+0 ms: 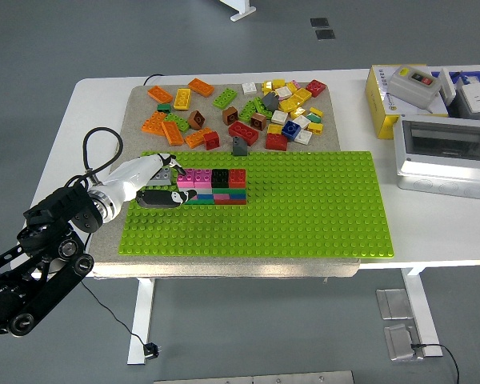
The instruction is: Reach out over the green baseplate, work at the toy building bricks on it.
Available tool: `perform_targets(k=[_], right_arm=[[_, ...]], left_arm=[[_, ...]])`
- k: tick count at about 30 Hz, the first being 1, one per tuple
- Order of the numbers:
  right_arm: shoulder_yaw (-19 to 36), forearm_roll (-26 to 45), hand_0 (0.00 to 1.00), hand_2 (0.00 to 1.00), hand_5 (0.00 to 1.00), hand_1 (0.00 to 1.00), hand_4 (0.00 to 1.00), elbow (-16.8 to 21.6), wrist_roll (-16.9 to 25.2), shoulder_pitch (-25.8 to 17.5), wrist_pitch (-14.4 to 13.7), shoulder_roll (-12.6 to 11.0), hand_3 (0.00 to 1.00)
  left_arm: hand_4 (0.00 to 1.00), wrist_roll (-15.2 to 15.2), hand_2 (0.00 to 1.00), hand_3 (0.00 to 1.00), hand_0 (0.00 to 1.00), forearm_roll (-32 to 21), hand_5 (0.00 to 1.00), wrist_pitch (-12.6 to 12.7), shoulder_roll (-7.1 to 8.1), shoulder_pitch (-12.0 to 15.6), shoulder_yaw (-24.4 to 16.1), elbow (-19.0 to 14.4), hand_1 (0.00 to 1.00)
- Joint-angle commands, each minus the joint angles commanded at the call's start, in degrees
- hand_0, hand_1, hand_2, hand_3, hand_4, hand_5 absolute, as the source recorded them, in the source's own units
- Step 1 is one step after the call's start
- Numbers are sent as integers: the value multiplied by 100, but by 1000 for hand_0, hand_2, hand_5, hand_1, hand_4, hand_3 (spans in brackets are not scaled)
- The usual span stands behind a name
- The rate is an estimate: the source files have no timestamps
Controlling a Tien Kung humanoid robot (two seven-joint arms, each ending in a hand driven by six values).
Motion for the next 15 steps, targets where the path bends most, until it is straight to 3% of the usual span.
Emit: perform_targets(k=[15], right_arm=[[-2, 18, 734, 786, 800, 788, 369, 0, 8, 14, -1, 2, 671]], left_arm=[[785, -22, 946, 715, 998, -11, 619, 14, -58, -40, 75, 130, 959]])
